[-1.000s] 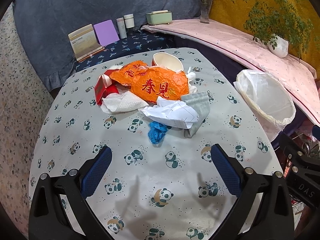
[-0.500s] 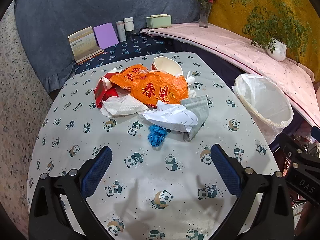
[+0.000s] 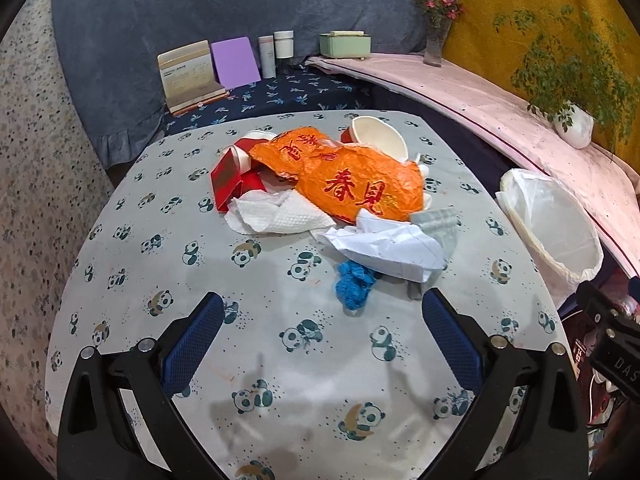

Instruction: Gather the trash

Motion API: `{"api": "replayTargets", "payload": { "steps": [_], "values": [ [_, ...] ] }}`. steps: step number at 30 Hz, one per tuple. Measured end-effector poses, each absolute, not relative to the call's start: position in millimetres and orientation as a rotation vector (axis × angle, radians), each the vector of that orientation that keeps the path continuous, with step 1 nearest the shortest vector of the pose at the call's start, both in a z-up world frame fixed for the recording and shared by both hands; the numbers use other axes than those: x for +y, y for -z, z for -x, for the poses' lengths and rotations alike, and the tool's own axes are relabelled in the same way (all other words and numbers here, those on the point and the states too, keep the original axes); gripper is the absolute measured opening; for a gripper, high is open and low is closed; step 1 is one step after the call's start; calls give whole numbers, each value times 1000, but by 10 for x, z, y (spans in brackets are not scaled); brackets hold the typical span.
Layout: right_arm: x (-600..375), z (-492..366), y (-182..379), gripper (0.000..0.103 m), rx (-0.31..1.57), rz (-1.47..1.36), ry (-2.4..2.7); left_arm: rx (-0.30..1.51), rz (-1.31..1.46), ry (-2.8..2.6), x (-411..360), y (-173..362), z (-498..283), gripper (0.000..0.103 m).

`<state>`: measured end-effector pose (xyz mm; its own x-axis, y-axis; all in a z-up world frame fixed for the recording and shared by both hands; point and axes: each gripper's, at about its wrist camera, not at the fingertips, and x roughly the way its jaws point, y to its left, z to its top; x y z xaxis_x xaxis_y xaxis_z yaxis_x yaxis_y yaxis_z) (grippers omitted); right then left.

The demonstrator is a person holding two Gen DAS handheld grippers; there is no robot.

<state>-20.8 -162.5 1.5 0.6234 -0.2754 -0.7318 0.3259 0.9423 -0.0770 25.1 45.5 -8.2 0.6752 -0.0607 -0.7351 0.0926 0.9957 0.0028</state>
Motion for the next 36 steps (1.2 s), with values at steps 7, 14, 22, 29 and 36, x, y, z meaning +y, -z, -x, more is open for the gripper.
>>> {"api": "replayTargets", "payload": {
  "steps": [7,14,22,29,36],
  "values": [
    [-1561,-8,162,96,865,-62,339,872,-14,129,459,196,-452,95],
    [-1549,-147,238,96,877,-58,335,899,-30,159,234,283,-630,95],
    [-1674,-226,290,96,890,-74,349,943,7,176,88,387,-835,93],
    [-1726,-286,310,96,893,-87,351,978,0,228,-36,445,-951,64],
    [-1685,-319,319,96,897,-83,342,1001,6,252,-5,492,-988,24]
  ]
}}
